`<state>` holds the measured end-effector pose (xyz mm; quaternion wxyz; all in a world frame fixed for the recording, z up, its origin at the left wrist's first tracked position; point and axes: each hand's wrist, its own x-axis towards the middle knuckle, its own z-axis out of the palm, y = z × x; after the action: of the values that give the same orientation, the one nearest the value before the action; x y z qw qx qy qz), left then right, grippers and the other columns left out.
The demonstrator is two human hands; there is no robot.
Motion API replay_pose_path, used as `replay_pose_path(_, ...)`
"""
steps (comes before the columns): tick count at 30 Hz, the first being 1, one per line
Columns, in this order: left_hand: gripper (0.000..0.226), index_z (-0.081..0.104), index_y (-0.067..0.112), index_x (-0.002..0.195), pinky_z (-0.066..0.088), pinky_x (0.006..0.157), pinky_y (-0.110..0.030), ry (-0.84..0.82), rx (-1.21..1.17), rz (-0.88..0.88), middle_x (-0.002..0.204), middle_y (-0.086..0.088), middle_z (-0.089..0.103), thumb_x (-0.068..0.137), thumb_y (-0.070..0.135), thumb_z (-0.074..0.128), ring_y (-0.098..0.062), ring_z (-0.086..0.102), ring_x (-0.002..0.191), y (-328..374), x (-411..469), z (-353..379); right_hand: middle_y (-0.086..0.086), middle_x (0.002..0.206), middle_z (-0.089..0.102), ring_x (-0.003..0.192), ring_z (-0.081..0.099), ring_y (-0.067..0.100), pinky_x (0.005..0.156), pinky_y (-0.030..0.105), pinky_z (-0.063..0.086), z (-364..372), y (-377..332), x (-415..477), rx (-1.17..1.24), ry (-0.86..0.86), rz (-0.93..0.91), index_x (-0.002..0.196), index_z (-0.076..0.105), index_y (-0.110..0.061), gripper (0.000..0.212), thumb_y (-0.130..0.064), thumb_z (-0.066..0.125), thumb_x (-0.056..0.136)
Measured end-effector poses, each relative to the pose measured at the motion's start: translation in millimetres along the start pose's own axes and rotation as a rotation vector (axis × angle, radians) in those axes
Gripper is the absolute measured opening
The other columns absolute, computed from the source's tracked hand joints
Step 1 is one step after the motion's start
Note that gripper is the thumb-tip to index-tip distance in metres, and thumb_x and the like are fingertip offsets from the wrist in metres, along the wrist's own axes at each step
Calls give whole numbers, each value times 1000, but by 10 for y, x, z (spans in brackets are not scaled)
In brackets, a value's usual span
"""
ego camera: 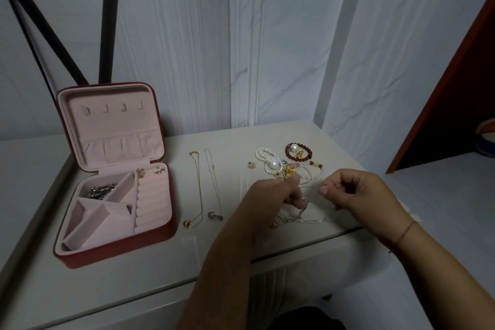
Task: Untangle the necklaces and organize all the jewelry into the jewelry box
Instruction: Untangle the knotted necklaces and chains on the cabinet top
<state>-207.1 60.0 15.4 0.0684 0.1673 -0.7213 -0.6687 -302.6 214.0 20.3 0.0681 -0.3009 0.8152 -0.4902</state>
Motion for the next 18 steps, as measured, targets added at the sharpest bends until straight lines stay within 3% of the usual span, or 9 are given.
replay_pose_path(3,32,65,6,81,47,76,-27,-8,-127,-27,85,-10,68,96,30,51,-15,61,79,20,9,37,8,67,63,62,54,15,65,32,51,49,11,4,-19,67,1,77,68,-12,7,-11,69,83)
replay_pose_path(6,28,65,-3,92,49,81,-29,57,-281,-29,91,-18,67,95,23,53,-23,60,88,30,13,-20,5,72,62,67,56,19,68,31,47,24,117,40,-31,253,10,76,64,-16,14,-7,64,87)
replay_pose_path(9,30,64,3,75,51,89,-37,88,-377,13,79,-15,69,95,22,53,-30,65,90,15,1,-134,5,75,61,68,55,20,71,32,48,-48,205,48,151,383,130,77,61,-15,17,-2,58,89)
replay_pose_path(13,31,52,9,65,53,72,-34,168,-462,0,57,-4,53,93,21,55,-19,57,62,1,-4,-210,3,60,62,59,56,17,55,19,54,-90,248,50,579,363,333,79,58,-11,19,-4,50,95)
replay_pose_path(16,29,52,12,68,50,66,-32,173,-470,-7,54,-1,46,94,23,53,-15,48,55,-15,-7,-229,4,55,63,49,61,14,51,26,58,-115,220,71,941,272,486,81,55,-10,22,-10,43,99)
replay_pose_path(18,25,56,10,74,51,68,-33,162,-509,-9,53,0,44,95,23,52,-13,48,51,-20,-10,-218,2,49,57,40,57,12,48,28,57,-124,200,79,1056,204,540,80,53,-11,26,-18,39,101)
